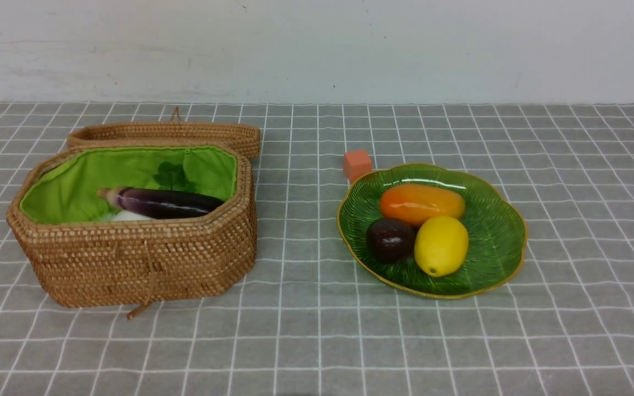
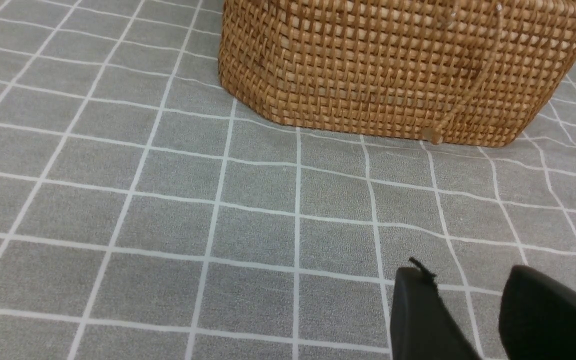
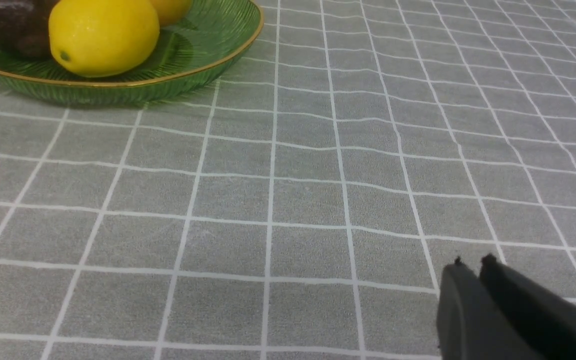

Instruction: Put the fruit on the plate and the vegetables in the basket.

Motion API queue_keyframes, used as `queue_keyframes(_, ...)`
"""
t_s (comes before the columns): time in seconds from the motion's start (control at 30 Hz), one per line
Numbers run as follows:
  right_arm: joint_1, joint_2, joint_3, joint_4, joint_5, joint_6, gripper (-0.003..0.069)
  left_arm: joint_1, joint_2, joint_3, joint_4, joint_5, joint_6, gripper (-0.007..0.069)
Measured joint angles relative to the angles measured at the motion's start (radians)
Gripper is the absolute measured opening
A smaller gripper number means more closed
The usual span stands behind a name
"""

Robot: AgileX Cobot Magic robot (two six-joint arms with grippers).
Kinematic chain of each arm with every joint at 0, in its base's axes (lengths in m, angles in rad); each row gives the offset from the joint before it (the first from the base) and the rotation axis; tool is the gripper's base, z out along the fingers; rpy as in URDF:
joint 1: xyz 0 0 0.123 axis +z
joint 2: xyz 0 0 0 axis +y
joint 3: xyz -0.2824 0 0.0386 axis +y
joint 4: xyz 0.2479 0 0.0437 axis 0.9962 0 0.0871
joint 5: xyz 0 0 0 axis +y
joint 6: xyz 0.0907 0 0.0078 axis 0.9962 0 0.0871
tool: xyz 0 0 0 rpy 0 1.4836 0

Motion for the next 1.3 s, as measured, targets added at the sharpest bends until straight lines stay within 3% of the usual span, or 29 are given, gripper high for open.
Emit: queue_keyframes(1.3,0.000,0.000,0.000,0.001,0.000,0.000,0.0103,0.000,0.000,0.000,0.000,0.000,0.000,0.0239)
